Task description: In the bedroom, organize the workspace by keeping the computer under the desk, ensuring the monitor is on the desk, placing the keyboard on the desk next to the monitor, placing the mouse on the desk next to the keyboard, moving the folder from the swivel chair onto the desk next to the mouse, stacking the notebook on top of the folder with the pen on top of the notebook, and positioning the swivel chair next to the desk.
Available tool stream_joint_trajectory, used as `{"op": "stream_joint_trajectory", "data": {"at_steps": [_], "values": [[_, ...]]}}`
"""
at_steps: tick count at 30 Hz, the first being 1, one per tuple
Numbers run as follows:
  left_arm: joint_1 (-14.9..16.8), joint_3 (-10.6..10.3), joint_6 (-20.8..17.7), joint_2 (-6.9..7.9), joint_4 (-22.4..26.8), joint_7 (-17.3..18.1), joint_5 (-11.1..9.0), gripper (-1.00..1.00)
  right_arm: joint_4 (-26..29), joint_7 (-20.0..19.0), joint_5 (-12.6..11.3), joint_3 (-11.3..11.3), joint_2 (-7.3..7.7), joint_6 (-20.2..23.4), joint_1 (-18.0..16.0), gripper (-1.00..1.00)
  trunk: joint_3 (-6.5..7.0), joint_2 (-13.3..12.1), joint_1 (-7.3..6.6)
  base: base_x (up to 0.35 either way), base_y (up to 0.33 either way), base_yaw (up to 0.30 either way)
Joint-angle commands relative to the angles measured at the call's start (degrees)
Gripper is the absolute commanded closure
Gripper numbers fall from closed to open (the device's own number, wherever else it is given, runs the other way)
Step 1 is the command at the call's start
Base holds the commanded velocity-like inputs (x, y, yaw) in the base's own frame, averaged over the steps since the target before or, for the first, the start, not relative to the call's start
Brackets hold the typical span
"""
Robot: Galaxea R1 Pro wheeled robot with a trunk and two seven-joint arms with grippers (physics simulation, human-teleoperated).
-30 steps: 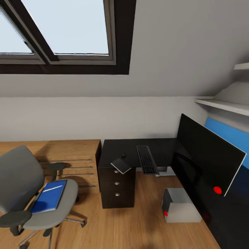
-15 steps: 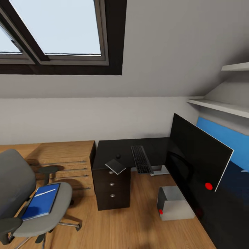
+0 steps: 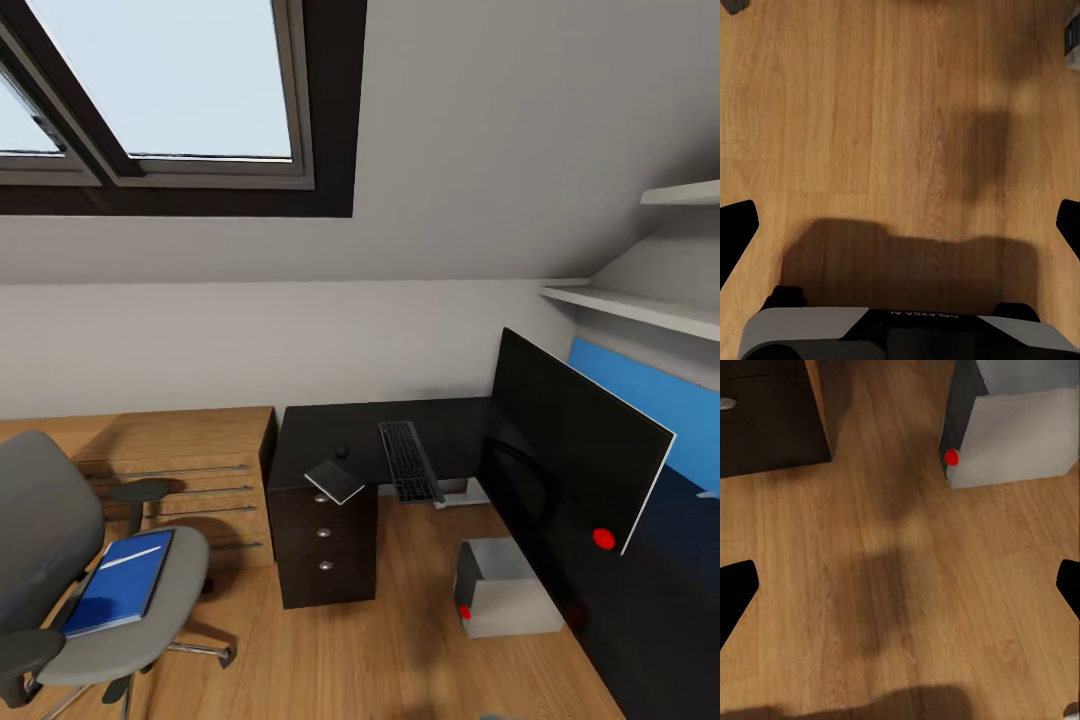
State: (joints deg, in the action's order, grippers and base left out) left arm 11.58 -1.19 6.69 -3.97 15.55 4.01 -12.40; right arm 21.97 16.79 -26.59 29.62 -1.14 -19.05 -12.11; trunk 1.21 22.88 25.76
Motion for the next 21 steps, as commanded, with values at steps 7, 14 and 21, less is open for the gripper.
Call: {"op": "stream_joint_trajectory", "data": {"at_steps": [7, 14, 21], "values": [[0.02, -0.22, 0.20, -0.02, -0.08, 0.21, -0.46, -1.00, 20.47, 4.65, -0.36, -0.10, 2.80, 6.47, -0.10, -1.00, -0.02, 0.04, 0.02, 0.000, 0.000, 0.000], [0.02, -0.28, 0.20, 0.01, -0.08, 0.21, -0.44, -1.00, 49.92, 15.53, -1.51, -3.03, 9.19, 27.22, -0.02, -1.00, -0.02, 0.04, 0.02, 0.000, 0.000, 0.000], [0.02, -0.29, 0.23, 0.01, -0.08, 0.21, -0.43, -1.00, 61.11, 18.76, -7.01, -8.90, 14.05, 35.17, 0.05, -1.00, -0.02, 0.04, 0.02, 0.000, 0.000, 0.000]]}}
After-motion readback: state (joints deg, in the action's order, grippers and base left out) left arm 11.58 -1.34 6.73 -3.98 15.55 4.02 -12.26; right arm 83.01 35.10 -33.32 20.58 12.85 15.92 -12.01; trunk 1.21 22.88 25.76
